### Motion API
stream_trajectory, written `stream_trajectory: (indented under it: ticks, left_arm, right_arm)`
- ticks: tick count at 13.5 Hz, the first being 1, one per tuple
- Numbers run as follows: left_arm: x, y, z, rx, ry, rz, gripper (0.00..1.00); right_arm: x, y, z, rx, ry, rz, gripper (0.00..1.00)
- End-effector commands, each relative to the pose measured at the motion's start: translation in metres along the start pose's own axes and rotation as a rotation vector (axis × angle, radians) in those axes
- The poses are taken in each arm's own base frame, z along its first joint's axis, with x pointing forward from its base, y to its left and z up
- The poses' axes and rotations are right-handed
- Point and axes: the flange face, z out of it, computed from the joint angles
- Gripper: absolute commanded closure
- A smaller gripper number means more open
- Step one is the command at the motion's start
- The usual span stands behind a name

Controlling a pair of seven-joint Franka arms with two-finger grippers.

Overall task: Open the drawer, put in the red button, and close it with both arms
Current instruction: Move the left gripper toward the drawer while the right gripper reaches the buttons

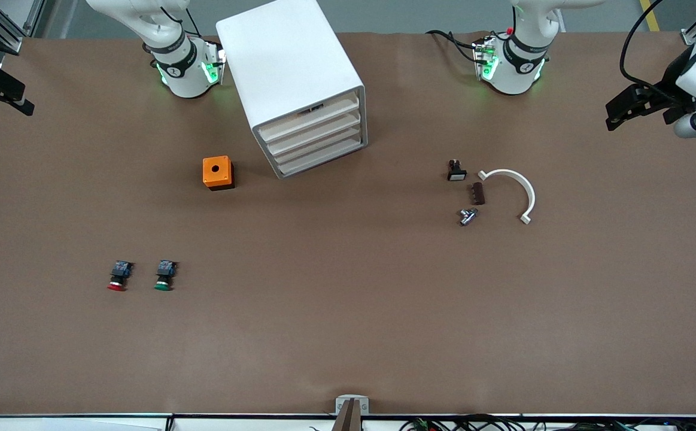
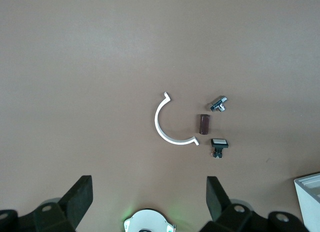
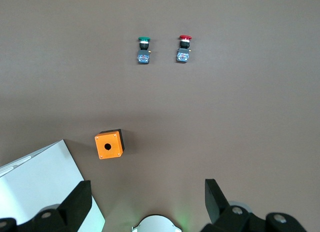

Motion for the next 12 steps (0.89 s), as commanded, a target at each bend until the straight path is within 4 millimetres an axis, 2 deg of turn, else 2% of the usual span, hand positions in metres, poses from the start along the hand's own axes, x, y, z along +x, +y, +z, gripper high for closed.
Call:
stream_trajectory:
  ticks: [1,5,8,12]
  left_arm:
    - [0.002,-0.003,-0.005,0.0,0.006,0.008,0.0]
    - [0.011,-0.002,0.008,0.003,-0.018,0.006,0.0]
    - [0.038,0.001,0.049,0.006,-0.098,0.012,0.0]
    - [0.083,0.027,0.108,0.011,-0.188,-0.029,0.0]
  right_arm:
    - [-0.003,0.001,-0.002,-0.004,0.0,0.008,0.0]
    - [-0.003,0.001,-0.002,-0.004,0.0,0.008,0.0]
    - [-0.004,0.004,-0.002,-0.024,-0.001,0.011,0.0]
    - [-0.004,0.005,-0.002,-0.027,-0.001,0.013,0.0]
